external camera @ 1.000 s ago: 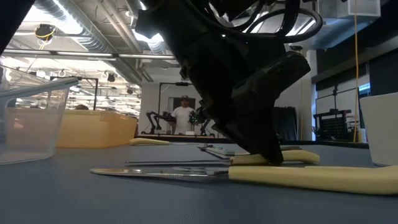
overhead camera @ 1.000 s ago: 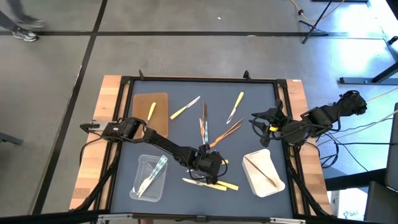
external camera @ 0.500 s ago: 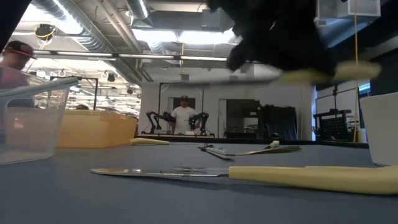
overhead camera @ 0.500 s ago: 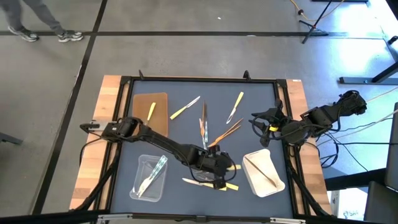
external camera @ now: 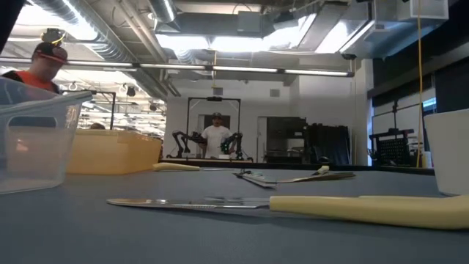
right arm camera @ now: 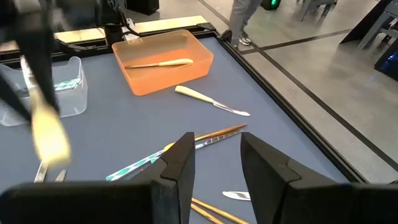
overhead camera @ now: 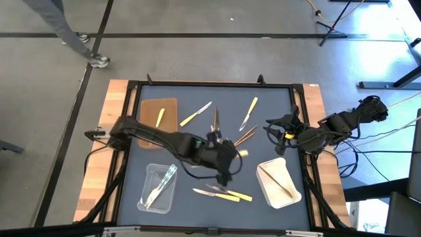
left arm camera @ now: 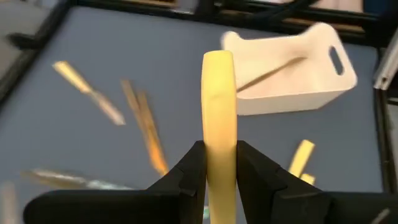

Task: Sort silverware by color (type)
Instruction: Put the yellow knife into the orange bin

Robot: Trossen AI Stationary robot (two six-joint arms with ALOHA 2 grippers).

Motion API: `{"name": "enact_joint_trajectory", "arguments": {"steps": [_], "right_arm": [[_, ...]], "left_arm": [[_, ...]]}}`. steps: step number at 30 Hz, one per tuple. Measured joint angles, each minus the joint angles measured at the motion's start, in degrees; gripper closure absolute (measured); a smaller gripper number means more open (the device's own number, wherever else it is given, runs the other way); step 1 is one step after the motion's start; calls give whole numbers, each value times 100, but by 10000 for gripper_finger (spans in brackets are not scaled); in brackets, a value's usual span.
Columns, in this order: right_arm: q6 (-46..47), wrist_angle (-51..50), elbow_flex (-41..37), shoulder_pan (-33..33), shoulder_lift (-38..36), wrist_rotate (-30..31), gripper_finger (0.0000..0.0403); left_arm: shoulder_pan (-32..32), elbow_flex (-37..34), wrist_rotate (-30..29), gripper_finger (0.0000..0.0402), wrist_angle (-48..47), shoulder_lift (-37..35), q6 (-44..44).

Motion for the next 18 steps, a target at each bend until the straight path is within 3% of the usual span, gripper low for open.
{"name": "enact_joint_trajectory", "arguments": {"steps": [11, 14, 18], "right_arm": [[-2, -2, 0, 2, 0, 57, 285], [-2, -2, 0, 1, 0, 143, 285], [-2, -2, 0, 2, 0, 162, 285]], "left_arm": [[96, -46, -1359, 340, -2968, -1264, -1428], [192, -253, -1604, 340, -3505, -1591, -1854], [346, -952, -1756, 340, -3479, -2144, -2072]]}}
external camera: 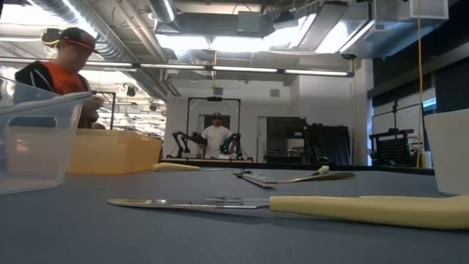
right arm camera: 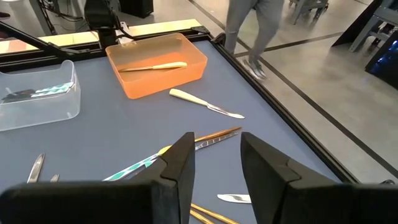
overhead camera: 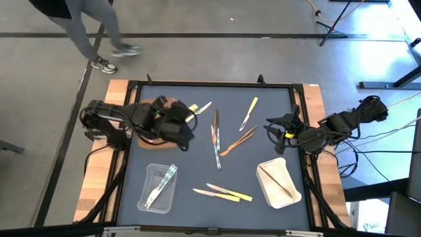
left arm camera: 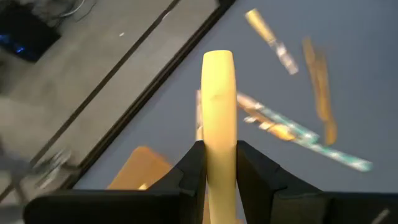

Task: Sort silverware by color (type)
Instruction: Put the yellow knife into the orange bin

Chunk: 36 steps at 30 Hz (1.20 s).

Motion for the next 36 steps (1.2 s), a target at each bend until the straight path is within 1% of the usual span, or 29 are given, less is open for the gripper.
{"name": "enact_joint_trajectory", "arguments": {"steps": [5, 8, 13, 17, 21, 28, 36], "right_arm": [[2, 0, 0, -2, -1, 2, 285], [2, 0, 0, -2, 0, 4, 285], [2, 0, 0, -2, 0, 33, 285], [2, -2, 0, -2, 0, 152, 285], [4, 0, 0, -2, 0, 357, 285], [4, 4, 0, -2, 0, 829, 285], [4, 2, 0, -2, 0, 907, 285]], "left_arm": [[246, -1418, -107, 340, 124, -838, -558], [419, -2341, -116, 340, 479, -1371, -808], [719, -3793, -70, 340, 1568, -2156, -854], [996, -4792, -76, 340, 2368, -2577, -713], [1284, -5669, -60, 340, 3233, -2755, -576], [1892, -6963, 171, 340, 5097, -2772, -109], [2645, -7889, 681, 340, 6183, -2772, -95]]}}
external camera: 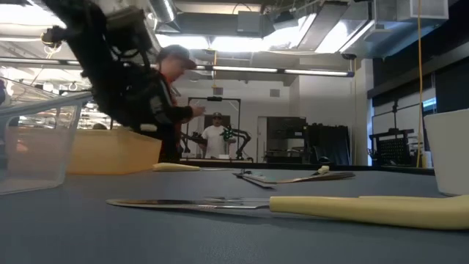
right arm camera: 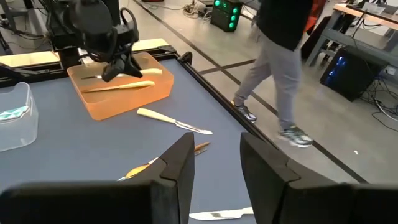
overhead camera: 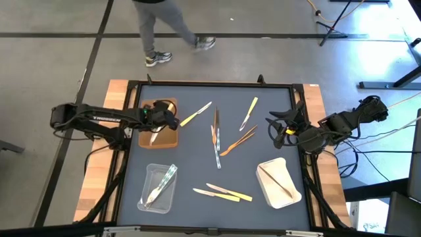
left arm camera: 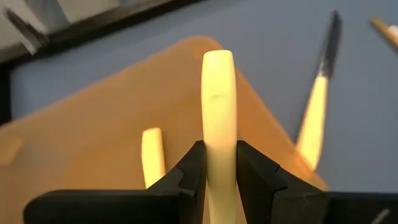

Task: Sort silverware by color (type)
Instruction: Put the yellow knife into the orange bin

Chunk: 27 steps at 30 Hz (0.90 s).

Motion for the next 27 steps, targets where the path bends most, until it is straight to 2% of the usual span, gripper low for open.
{"name": "enact_joint_trajectory", "arguments": {"steps": [9, 18, 27], "right_arm": [[0, 0, 0, 0, 0, 4, 285], [0, 0, 1, -1, 0, 6, 285], [0, 307, 0, -287, 1, -9, 285]], "left_arm": [[360, -747, 642, 340, 1001, 0, -19], [503, -859, 1054, 339, 1024, 0, -42], [526, -859, 1054, 306, 1018, 1, -44]]}}
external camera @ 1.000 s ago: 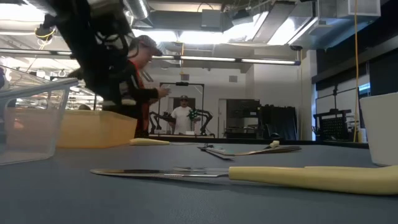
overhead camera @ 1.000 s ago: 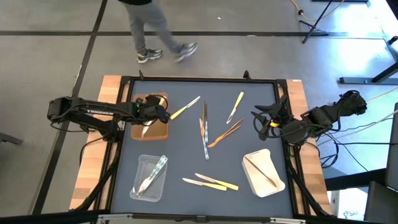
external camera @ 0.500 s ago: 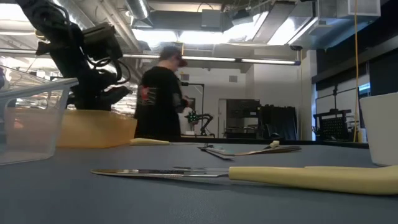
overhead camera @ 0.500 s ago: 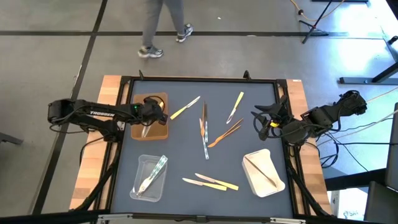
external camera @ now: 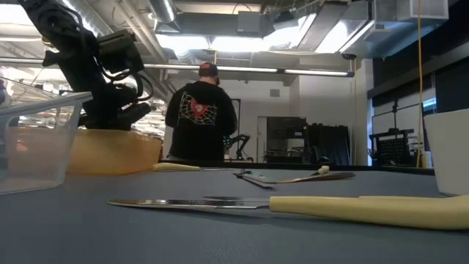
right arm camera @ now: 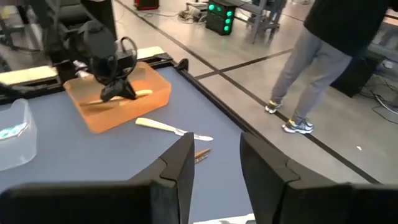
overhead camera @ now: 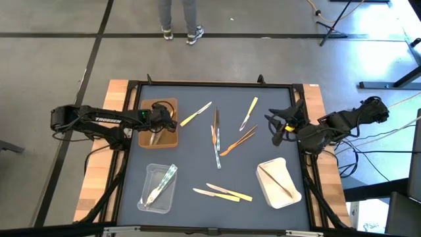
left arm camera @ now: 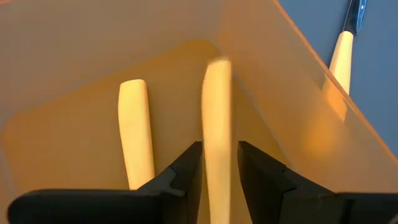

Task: Sort silverware by color (type)
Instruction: Put the yellow knife into the orange bin

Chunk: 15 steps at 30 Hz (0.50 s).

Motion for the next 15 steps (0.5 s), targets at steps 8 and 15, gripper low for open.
{"name": "enact_joint_trajectory", "arguments": {"steps": [8, 15], "right_arm": [[0, -3, 2, -654, 270, -3, 285], [0, 46, 2, -1415, 752, -7, 285]], "left_arm": [[-1, 0, 0, 300, 12, 1, -9], [-2, 0, -1, 299, 156, 1, -20]]}}
